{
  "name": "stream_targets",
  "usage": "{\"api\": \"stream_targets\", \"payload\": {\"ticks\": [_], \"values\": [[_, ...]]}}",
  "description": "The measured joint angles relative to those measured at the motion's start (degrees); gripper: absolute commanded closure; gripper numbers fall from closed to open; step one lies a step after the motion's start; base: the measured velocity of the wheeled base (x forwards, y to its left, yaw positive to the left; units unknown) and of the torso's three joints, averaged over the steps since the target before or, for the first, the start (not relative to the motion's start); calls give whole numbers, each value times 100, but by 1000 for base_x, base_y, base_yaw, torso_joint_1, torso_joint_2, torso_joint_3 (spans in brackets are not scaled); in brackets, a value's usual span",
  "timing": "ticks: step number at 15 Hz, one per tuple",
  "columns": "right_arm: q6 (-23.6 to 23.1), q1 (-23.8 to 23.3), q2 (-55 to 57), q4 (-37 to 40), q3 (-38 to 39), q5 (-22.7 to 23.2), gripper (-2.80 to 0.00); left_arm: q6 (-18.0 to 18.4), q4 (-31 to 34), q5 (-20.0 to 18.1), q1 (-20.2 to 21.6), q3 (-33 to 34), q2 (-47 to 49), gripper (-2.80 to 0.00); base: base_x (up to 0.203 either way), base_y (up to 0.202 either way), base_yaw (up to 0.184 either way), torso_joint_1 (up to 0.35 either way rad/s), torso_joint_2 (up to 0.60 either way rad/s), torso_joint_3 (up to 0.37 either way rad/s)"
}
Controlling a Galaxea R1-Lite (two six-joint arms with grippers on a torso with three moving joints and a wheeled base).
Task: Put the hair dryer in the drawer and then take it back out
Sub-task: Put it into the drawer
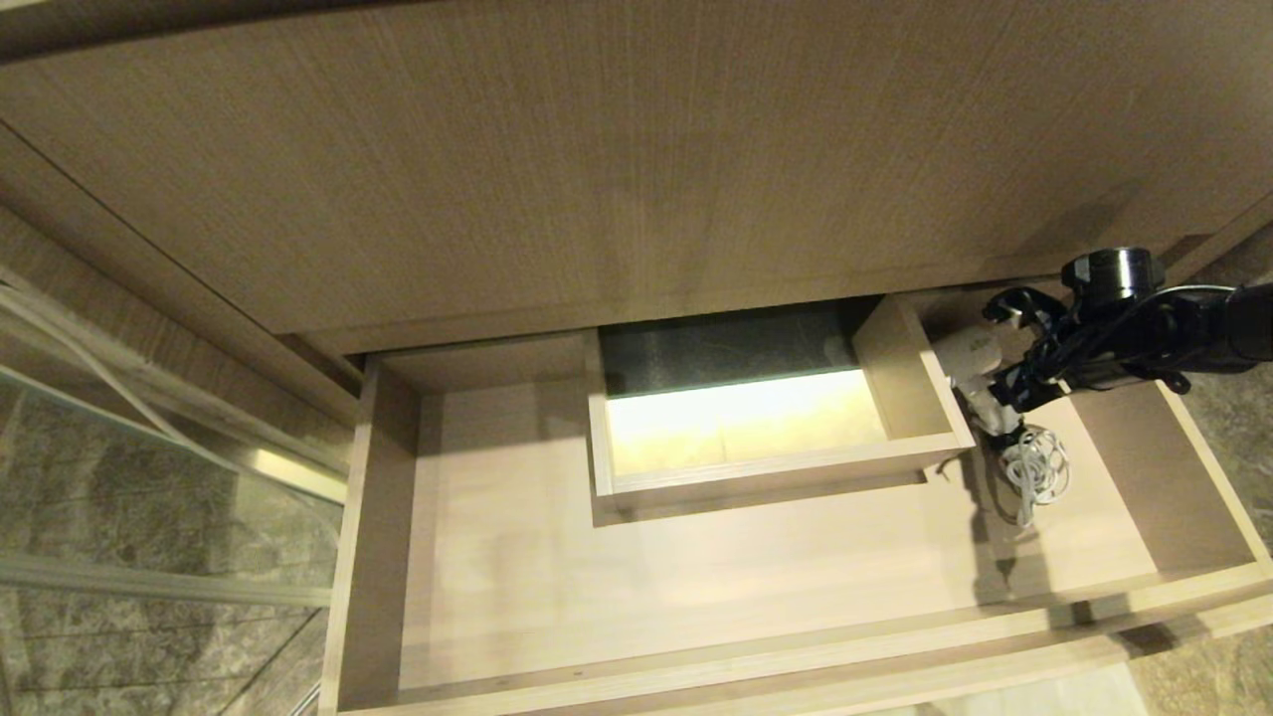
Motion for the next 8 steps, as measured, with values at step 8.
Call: {"api": "stream_targets", "payload": {"ticks": [8], "values": [[-319,-9,-773,28,452,28,0,0,0,0,-2,0,0,-280,0,0,0,0,0,0]]}}
